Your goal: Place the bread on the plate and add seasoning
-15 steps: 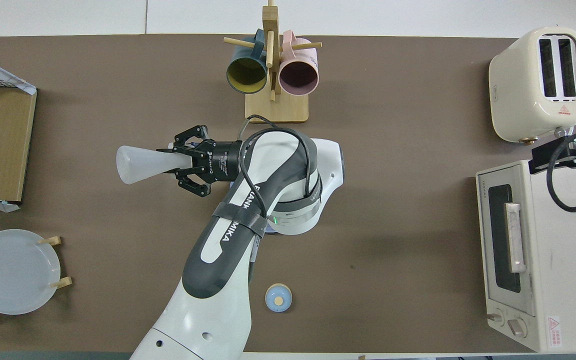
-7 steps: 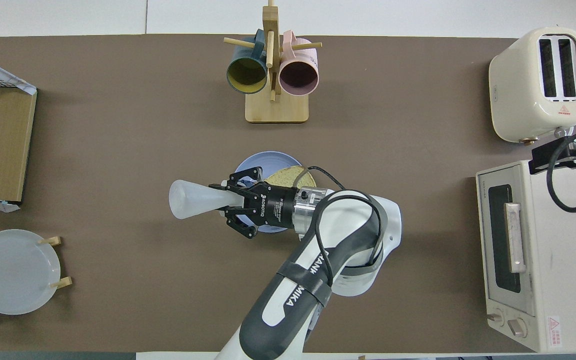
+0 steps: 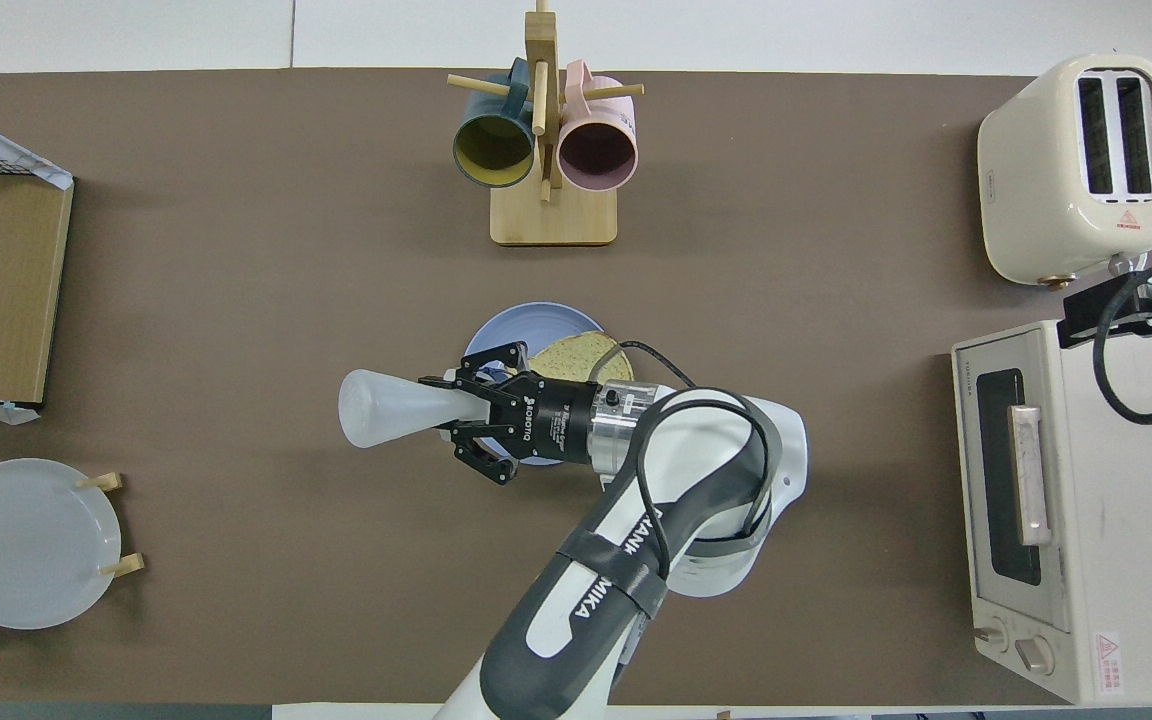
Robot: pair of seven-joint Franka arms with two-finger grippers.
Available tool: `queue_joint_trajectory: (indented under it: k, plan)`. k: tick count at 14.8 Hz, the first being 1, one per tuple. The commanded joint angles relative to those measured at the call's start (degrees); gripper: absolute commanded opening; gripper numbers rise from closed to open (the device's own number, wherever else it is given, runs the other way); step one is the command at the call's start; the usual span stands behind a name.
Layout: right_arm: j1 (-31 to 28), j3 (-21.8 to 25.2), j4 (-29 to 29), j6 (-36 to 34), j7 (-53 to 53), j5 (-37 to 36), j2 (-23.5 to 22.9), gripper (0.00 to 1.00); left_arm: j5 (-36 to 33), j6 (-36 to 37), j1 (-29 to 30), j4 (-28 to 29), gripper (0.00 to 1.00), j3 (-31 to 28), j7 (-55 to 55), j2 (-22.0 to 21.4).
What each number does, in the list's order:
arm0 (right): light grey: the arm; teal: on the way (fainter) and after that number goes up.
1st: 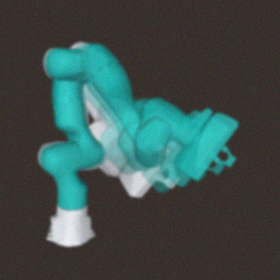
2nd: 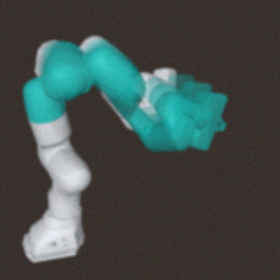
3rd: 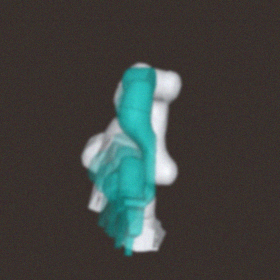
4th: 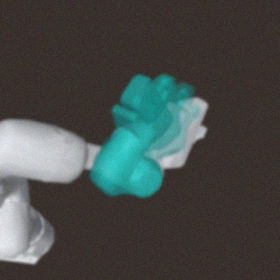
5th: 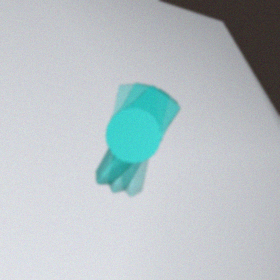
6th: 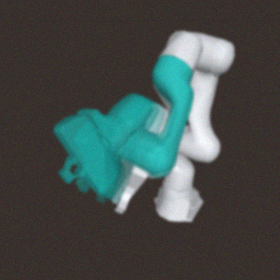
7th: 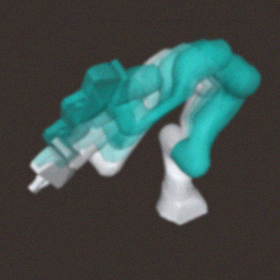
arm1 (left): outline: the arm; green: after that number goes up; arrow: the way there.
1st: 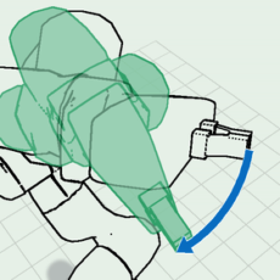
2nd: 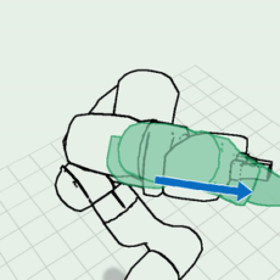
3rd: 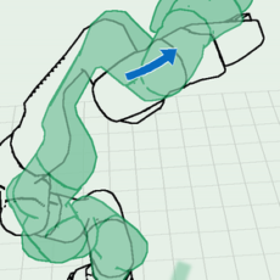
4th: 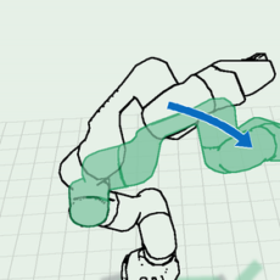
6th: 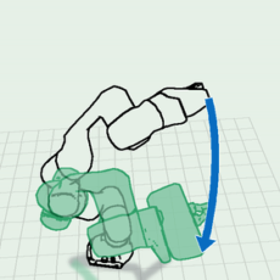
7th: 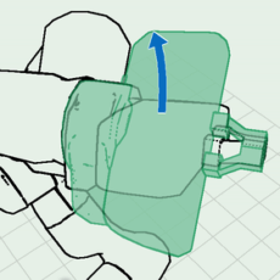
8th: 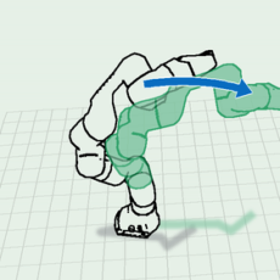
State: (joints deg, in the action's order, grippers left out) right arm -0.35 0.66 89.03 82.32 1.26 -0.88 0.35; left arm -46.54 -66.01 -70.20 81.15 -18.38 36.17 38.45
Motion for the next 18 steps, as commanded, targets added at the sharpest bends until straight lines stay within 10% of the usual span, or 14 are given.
queue_joint_trajectory:
  k: [1,10,18]
  plan:
    - [-0.44,-0.04,1.06,0.47,-0.65,1.15,0.71,1.0,-0.21,-3.24,4.7,-0.9,0.0,-0.25,0.22,0.49]
    - [-0.44,-0.04,1.06,0.47,-0.65,1.15,0.71,1.0,-2.76,-11.33,15.44,-0.02,0.0,-0.16,-3.82,-0.65]
    - [-0.44,-0.04,1.06,0.47,-0.65,1.15,0.71,1.0,0.22,-15.11,20.36,2.17,0.0,-0.16,-3.74,-10.57]
